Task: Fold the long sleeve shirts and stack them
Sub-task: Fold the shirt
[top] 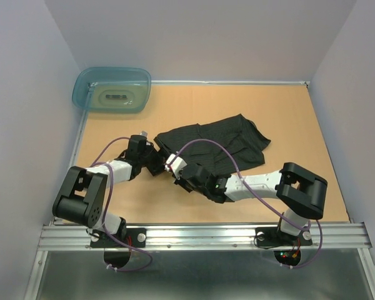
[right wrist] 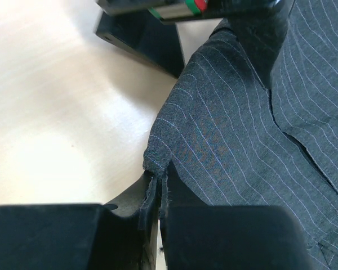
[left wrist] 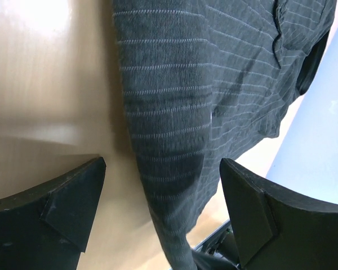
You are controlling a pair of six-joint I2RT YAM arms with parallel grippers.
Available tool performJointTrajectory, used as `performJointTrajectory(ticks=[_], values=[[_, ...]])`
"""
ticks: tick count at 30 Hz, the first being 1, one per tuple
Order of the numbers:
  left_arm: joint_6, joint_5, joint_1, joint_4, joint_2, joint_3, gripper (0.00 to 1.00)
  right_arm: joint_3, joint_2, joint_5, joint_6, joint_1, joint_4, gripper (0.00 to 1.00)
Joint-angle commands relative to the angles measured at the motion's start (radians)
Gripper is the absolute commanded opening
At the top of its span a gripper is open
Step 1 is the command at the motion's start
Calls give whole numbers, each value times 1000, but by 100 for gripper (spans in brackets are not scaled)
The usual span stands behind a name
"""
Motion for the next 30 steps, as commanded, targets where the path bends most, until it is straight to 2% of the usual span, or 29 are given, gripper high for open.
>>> performJointTrajectory(ticks=[1, 7, 15, 18, 19, 21, 23, 24, 25, 26, 27, 28, 30], values=[[-15, 33, 1, 147, 29, -16, 93, -7, -42, -22, 38, 10, 77, 1], [-41, 22, 2, 235, 77, -45, 89, -14, -42, -37, 53, 10, 76, 1], [-48, -4, 16, 282, 121, -67, 74, -27, -47, -48, 65, 10, 74, 1], [-42, -12, 16, 287, 123, -74, 63, -29, -50, -51, 71, 10, 74, 1], [-33, -13, 16, 287, 118, -80, 53, -27, -50, -53, 76, 10, 74, 1], [-28, -15, 16, 286, 111, -87, 43, -24, -50, -56, 82, 10, 72, 1], [-16, -12, 16, 284, 85, -94, 15, -18, -50, -48, 93, 10, 72, 1], [-12, -12, 16, 281, 85, -94, 15, -17, -50, -48, 93, 10, 72, 1], [-7, -12, 18, 264, 68, -94, 6, -15, -51, -37, 126, 10, 71, 7], [4, -13, 16, 249, 57, -91, 3, -12, -55, -33, 134, 10, 69, 11], [24, -18, 18, 231, 46, -82, 1, -11, -62, -28, 140, 9, 65, 17], [37, -31, 16, 176, 19, -76, 0, -6, -68, -21, 159, 7, 59, 31], [67, -57, 16, 103, -13, -47, 0, 21, -82, -19, 186, -10, 7, 46]])
